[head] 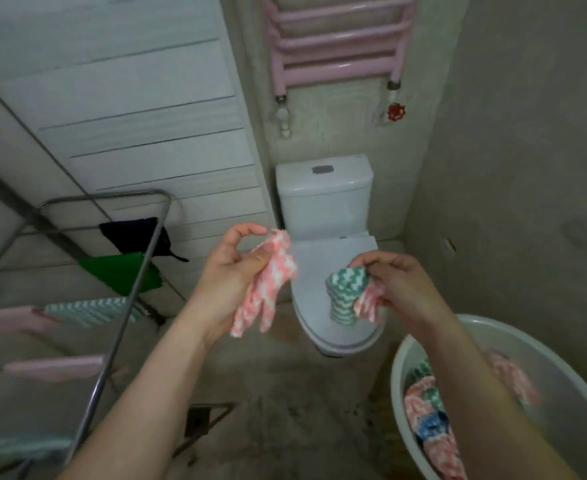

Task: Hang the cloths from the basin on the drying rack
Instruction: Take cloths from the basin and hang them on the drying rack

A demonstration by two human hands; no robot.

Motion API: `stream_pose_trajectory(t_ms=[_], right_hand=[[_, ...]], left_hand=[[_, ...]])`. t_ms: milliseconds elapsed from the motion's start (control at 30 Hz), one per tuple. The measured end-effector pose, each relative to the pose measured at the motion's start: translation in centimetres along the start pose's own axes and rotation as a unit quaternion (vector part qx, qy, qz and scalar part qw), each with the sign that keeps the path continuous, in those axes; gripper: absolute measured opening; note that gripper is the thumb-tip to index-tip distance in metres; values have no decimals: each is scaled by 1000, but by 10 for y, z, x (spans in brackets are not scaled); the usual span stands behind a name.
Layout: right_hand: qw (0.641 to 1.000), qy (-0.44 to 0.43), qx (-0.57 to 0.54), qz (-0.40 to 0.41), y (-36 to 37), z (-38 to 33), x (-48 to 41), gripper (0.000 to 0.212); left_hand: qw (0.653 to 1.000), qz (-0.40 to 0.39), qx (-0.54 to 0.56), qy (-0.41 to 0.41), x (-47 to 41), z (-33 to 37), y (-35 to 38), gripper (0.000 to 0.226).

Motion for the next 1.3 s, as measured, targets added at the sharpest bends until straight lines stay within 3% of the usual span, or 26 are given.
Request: stream_pose_trajectory(t_ms=[100, 167, 233, 333, 400, 500, 600, 733, 833, 967, 1067, 1133, 1233, 1300], right_hand=[[988, -23, 97, -118, 83, -35, 11, 17], [955, -45, 185, -227, 151, -48, 24, 38], [928, -89, 229, -281, 200, -59, 36, 40], [901, -171, 320, -236, 245, -66, 32, 19], [858, -212, 413, -218, 282, -66, 32, 15], [766, -270, 545, -208, 343, -62, 46, 26], [715, -299, 608, -171, 383, -60, 54, 42], [722, -257, 597, -235, 436, -38, 57, 50], [717, -227, 595, -283, 464, -18, 58, 53], [725, -208, 546, -365, 501, -8, 74, 36], [733, -191, 491, -429, 530, -4, 89, 23], [742, -191, 469, -439, 550, -1, 96, 21], [744, -198, 457, -445, 578, 10, 101, 37], [719, -218, 483, -450, 600, 22, 104, 43]], left_hand=[[996, -63, -54, -12, 12, 8, -25, 21], [992, -89, -84, -5, 24, 18, -53, 20], [989, -100, -104, 4, 35, 30, -76, 19], [981, -106, -162, 9, 51, 42, -114, 25], [963, -114, -241, 24, 65, 54, -147, 35], [941, -85, -324, 36, 86, 69, -204, 27], [911, -10, -409, 53, 103, 81, -268, 23], [888, 40, -453, 66, 138, 93, -343, 26], [924, 71, -376, 26, 163, 92, -382, 23], [956, 151, -252, -1, 199, 94, -439, 4], [964, 200, -174, -16, 223, 89, -473, 28], [960, 256, -116, -18, 238, 86, -494, 17], [929, 360, -84, -17, 259, 80, -523, 15], [903, 424, -62, -10, 275, 74, -542, 17]])
Point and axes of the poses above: each hand's wrist, its own x-axis away from the middle knuckle, its own y-axis out of the palm, z = x × y, the point moved 10 cm from there along -x, towards the middle knuckle, and after that the axes turned 11 degrees about y, right-handed, at the moved point
